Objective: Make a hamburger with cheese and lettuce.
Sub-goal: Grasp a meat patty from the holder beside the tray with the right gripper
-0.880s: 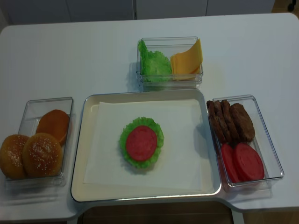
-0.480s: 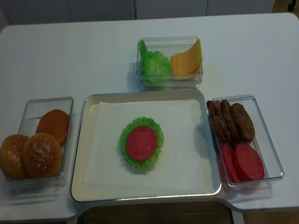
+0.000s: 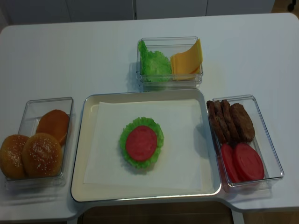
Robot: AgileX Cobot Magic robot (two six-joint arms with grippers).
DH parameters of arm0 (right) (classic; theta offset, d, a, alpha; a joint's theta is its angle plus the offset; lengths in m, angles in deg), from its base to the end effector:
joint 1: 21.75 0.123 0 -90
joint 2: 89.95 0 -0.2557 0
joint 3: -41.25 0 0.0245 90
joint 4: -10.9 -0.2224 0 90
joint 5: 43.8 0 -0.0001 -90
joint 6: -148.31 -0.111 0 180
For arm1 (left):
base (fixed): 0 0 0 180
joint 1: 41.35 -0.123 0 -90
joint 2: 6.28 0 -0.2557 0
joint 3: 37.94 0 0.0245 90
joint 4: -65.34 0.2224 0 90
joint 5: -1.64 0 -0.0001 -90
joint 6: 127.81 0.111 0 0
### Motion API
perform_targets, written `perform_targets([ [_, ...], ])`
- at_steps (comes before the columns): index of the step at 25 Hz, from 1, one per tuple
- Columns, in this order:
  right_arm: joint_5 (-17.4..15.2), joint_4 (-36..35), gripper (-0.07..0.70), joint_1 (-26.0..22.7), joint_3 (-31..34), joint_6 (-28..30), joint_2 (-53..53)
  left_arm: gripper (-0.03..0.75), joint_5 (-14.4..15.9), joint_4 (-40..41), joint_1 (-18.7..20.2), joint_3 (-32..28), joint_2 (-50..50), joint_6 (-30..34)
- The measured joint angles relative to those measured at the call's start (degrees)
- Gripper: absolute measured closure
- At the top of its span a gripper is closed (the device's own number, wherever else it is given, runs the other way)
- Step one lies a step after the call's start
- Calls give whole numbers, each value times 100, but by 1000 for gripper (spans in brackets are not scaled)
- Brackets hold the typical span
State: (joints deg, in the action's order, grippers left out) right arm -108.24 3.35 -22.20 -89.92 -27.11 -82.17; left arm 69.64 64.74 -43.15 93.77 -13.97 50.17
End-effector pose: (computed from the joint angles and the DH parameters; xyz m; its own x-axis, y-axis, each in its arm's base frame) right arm 0.0135 0.0131 0.2439 -0.5106 -0.0186 -0.8596 -0.1056 0.9936 0.0412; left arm 0.0092 -0.0008 0.2398 -0.5573 -0.0567 -0.8284 -0.0452 0.9983 -0.0379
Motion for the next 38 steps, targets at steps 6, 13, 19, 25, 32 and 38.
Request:
perform_targets([
  [6, 0, 0, 164, 0, 0, 0, 0, 358, 0, 0, 0, 0, 0, 0],
  [13, 0, -12, 164, 0, 0, -22, 0, 358, 0, 0, 0, 0, 0, 0],
  [19, 94, -326, 164, 0, -30, -458, 0, 358, 0, 0, 0, 0, 0, 0],
  [25, 94, -475, 164, 0, -622, -458, 523, 358, 0, 0, 0, 0, 0, 0],
  [32, 475, -751, 186, 0, -1370, -815, 2041, 358, 0, 0, 0, 0, 0, 0],
  [38, 692, -1100, 192, 0, -2074, -718, 3480, 358, 0, 0, 0, 0, 0, 0],
])
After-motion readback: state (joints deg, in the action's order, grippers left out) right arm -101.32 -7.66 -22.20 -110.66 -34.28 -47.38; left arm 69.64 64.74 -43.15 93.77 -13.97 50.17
